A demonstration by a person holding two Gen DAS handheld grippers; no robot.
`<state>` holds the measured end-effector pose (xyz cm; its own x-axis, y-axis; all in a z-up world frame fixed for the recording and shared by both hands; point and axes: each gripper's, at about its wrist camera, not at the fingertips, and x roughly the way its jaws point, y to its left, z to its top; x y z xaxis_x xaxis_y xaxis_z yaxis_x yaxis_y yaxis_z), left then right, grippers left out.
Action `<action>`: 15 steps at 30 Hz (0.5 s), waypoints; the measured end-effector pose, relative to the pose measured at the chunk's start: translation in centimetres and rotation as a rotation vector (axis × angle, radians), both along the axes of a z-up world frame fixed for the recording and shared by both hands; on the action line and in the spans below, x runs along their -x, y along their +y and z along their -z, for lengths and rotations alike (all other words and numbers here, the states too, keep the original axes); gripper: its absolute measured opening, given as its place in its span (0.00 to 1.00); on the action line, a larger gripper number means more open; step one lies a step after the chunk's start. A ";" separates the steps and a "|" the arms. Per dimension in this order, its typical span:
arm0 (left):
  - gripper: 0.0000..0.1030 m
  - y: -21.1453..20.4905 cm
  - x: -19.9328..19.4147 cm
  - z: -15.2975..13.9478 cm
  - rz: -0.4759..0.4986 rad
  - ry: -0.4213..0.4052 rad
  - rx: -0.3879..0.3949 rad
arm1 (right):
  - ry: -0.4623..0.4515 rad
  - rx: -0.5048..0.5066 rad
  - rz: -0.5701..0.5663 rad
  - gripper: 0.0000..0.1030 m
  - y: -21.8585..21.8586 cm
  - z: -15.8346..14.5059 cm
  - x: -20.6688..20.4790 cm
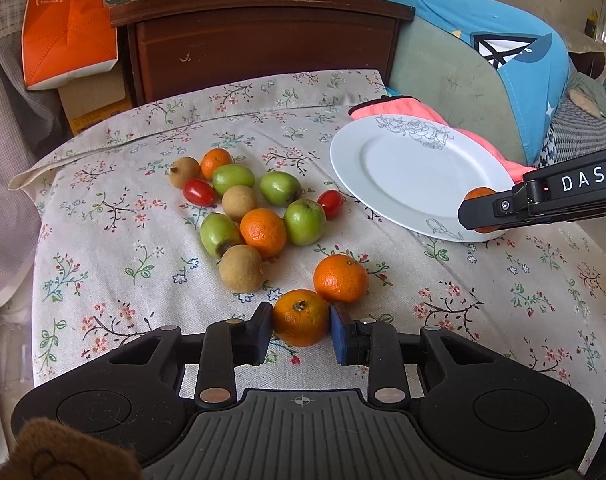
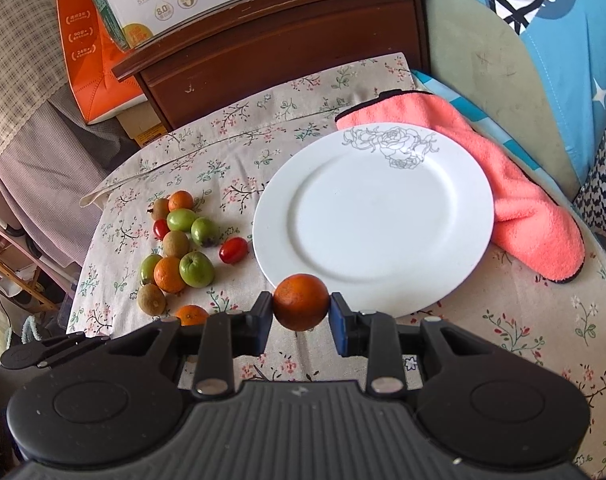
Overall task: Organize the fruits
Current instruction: 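Carry both oranges onto the white plate and open both grippers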
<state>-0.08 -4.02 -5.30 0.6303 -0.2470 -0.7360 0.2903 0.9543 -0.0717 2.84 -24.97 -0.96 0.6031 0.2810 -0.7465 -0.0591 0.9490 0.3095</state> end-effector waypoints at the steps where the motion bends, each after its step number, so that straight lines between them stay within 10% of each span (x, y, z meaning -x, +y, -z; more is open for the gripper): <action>1: 0.27 0.2 0.1 -0.5 -0.009 -0.005 0.013 | 0.000 -0.002 0.007 0.30 -0.2 -0.1 -0.1; 15: 0.27 -2.1 -3.0 -4.4 0.037 -0.018 0.155 | -0.032 -0.021 0.085 0.30 -3.4 -1.1 -1.7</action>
